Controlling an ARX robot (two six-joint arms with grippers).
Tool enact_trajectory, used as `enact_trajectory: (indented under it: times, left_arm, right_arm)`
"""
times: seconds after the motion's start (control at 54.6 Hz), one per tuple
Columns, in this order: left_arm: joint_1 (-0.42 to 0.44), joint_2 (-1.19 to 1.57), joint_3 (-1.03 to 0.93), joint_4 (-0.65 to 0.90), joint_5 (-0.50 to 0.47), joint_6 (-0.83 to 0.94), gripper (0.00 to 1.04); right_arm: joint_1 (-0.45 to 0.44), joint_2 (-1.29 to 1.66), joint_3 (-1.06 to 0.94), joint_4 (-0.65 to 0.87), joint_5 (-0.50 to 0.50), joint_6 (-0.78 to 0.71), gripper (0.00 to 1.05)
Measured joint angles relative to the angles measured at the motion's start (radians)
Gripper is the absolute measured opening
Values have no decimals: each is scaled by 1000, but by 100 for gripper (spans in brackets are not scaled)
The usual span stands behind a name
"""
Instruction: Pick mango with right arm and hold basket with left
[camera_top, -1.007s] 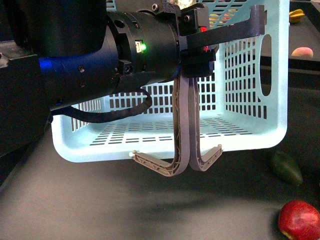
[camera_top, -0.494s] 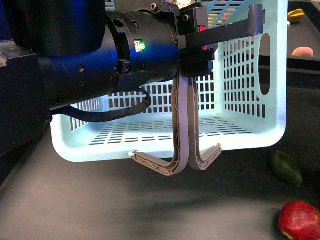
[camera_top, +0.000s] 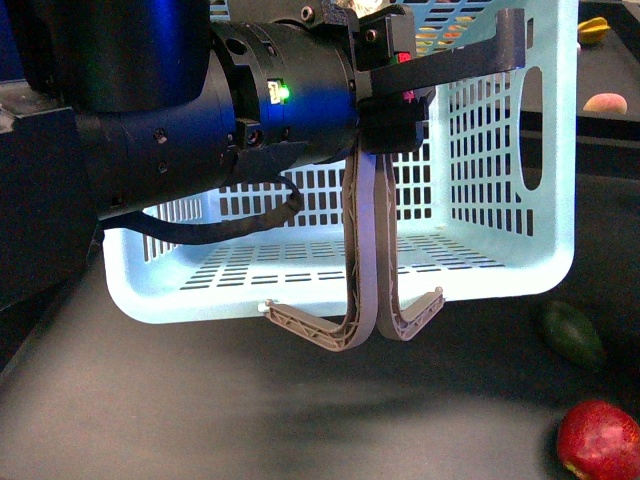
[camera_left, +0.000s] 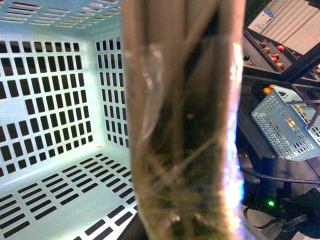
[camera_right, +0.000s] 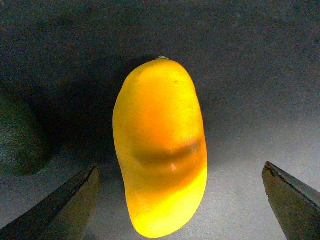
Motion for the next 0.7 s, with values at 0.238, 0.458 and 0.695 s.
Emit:
enact_trajectory:
  times: [0.238,0.458,0.695]
  left_arm:
    - [0,0,0,0,0,0,6]
    - [0,0,0,0,0,0,6]
    - [0,0,0,0,0,0,6]
  right_arm:
    - [11,51,67,-16,16,3,97]
    - [13,100,106,-29,27,6,97]
    - [-17,143,129,-27,30,20,97]
